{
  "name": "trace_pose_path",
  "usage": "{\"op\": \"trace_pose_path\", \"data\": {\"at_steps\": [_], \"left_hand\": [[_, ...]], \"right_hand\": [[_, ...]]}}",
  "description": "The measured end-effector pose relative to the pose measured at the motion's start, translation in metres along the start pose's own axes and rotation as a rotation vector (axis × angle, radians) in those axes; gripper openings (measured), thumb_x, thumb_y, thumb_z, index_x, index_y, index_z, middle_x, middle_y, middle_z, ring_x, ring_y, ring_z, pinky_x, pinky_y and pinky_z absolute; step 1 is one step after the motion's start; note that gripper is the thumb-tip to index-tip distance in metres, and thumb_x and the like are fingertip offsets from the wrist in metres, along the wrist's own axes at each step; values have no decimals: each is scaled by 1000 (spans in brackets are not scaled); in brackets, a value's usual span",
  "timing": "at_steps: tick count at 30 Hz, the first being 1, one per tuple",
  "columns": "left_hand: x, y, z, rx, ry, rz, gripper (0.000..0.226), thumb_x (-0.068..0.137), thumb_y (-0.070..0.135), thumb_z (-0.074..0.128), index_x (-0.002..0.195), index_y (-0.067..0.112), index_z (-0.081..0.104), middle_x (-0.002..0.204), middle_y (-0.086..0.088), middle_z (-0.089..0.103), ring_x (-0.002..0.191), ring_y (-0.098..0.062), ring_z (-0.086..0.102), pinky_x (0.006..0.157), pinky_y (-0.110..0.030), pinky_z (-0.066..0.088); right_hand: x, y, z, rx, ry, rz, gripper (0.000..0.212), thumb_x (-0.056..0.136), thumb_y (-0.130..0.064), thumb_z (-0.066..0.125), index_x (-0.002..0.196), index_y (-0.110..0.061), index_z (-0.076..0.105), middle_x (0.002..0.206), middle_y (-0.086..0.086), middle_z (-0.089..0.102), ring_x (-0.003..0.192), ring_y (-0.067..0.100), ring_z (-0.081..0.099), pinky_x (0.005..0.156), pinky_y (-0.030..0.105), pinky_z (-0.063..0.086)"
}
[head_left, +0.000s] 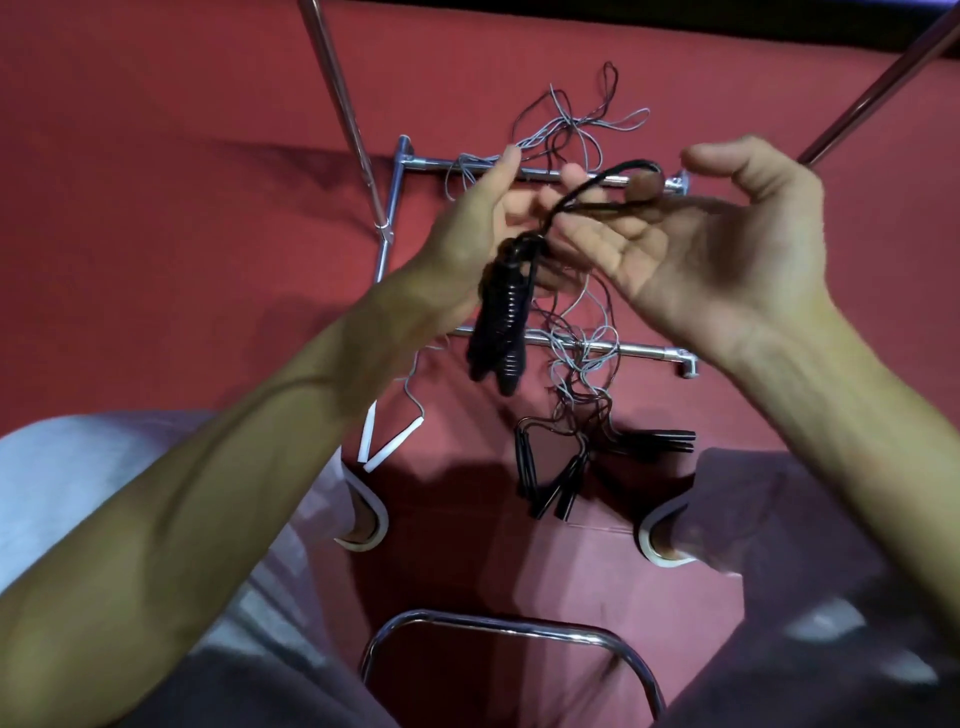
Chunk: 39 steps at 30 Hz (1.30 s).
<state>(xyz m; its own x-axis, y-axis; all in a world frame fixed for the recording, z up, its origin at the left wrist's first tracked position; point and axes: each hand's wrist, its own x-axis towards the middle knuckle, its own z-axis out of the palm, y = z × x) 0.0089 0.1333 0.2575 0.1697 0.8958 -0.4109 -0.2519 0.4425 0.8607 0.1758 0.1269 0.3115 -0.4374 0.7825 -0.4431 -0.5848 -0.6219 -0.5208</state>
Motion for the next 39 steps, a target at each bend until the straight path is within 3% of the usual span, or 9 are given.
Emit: {"op": "trace_pose_path", "data": {"at_steps": [3, 6, 9, 16, 21, 24, 30, 33, 39], "left_hand": [[-17, 6, 6, 293, -41, 103, 49, 106, 44, 46, 87, 3, 64, 61, -9, 55, 47, -19, 52, 48, -28, 46], [-19, -4, 4, 688, -114, 227, 38, 95, 32, 71, 85, -4, 64, 60, -13, 56, 47, -18, 53, 48, -32, 49], [-23, -9, 2, 1023, -62, 312, 33, 91, 44, 68, 74, 16, 66, 59, -5, 62, 55, -22, 63, 58, -40, 56], [-31, -5, 5, 1405, 78, 434, 23, 99, 40, 53, 78, 31, 56, 58, 9, 45, 65, -21, 42, 65, -32, 31], [-23, -5, 6, 1445, 87, 424, 27, 100, 39, 49, 89, 22, 66, 61, 6, 50, 71, -24, 46, 64, -34, 30], [-16, -11, 5, 1443, 72, 387, 26, 99, 38, 52, 83, 22, 66, 64, 6, 54, 72, -23, 50, 66, -35, 36], [-6, -13, -3, 992, -25, 404, 21, 83, 39, 68, 89, 21, 78, 76, 9, 71, 74, -6, 65, 73, -31, 50], [-17, 1, 8, 718, -21, 543, 20, 83, 17, 78, 103, 15, 78, 98, 6, 78, 96, -9, 72, 92, -29, 55], [-26, 42, 36, 668, 156, 690, 16, 84, 17, 77, 99, 18, 78, 87, 6, 77, 78, -10, 72, 77, -31, 58]], "right_hand": [[9, -17, -8, -143, 109, 37, 23, 99, -23, 52, 78, -12, 52, 112, 18, 71, 109, 34, 71, 102, 46, 55], [11, -22, -17, -306, 197, 121, 28, 102, -26, 51, 75, -18, 50, 85, 5, 71, 93, 26, 75, 91, 45, 60], [6, -28, -17, -316, 264, 212, 30, 104, -21, 45, 74, -19, 43, 59, 1, 59, 77, 24, 75, 93, 50, 59], [8, -49, -24, -198, 326, 172, 18, 99, -7, 45, 82, -13, 45, 63, 0, 41, 73, 31, 73, 79, 64, 58], [14, -58, -32, -148, 326, 131, 8, 97, -5, 45, 96, -13, 45, 62, 0, 41, 86, 26, 66, 75, 63, 60], [16, -48, -31, -212, 318, 93, 16, 98, -10, 45, 82, -14, 46, 65, 3, 47, 88, 29, 66, 77, 59, 61], [3, -38, -18, -692, -108, -170, 18, 94, 1, 59, 77, -4, 64, 100, 21, 74, 105, 41, 71, 92, 51, 59], [-5, -39, -12, -1041, -189, -421, 5, 84, -3, 77, 83, -8, 75, 107, 19, 75, 99, 32, 73, 85, 44, 61], [-23, -72, 13, -1439, -113, -661, 9, 89, -9, 78, 97, -5, 80, 80, 8, 75, 68, 32, 68, 65, 46, 59]]}}
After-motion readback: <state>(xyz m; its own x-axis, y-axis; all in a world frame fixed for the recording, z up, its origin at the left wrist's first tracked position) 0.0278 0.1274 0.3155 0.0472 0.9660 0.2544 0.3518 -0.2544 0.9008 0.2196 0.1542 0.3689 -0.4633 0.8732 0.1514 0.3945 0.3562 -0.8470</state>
